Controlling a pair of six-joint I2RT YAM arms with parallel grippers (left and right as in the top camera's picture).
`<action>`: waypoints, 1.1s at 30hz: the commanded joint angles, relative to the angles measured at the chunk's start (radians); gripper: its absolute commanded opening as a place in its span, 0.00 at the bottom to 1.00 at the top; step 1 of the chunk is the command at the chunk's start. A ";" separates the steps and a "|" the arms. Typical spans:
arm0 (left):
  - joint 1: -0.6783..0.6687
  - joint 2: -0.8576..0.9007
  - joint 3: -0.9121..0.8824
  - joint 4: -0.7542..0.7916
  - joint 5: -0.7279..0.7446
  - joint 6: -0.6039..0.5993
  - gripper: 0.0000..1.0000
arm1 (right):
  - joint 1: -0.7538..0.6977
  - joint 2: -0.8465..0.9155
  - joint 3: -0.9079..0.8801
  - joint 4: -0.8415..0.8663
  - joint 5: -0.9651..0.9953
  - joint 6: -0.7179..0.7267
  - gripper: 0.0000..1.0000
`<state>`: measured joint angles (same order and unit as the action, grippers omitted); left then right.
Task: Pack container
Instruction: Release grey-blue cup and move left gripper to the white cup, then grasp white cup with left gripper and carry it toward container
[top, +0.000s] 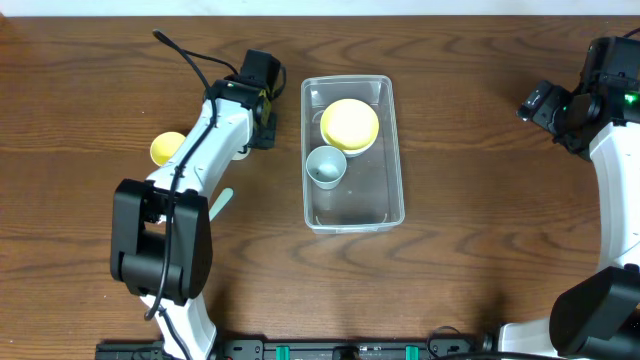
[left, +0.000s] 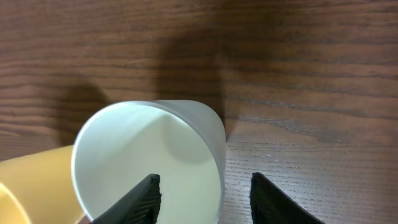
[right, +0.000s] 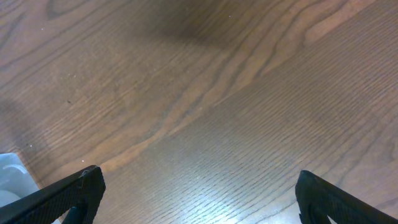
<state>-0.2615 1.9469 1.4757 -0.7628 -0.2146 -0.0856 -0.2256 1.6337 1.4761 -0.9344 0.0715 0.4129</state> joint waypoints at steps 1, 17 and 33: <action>0.006 0.023 -0.006 -0.007 0.025 -0.006 0.32 | -0.002 0.005 0.000 -0.001 0.003 0.002 0.99; 0.006 0.026 -0.016 -0.023 0.043 -0.024 0.06 | -0.002 0.005 0.000 -0.001 0.004 0.002 0.99; -0.027 -0.388 -0.004 -0.071 0.139 -0.070 0.06 | -0.002 0.005 0.000 -0.001 0.004 0.001 0.99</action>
<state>-0.2665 1.6779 1.4628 -0.8299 -0.1406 -0.1345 -0.2256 1.6337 1.4761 -0.9340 0.0715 0.4129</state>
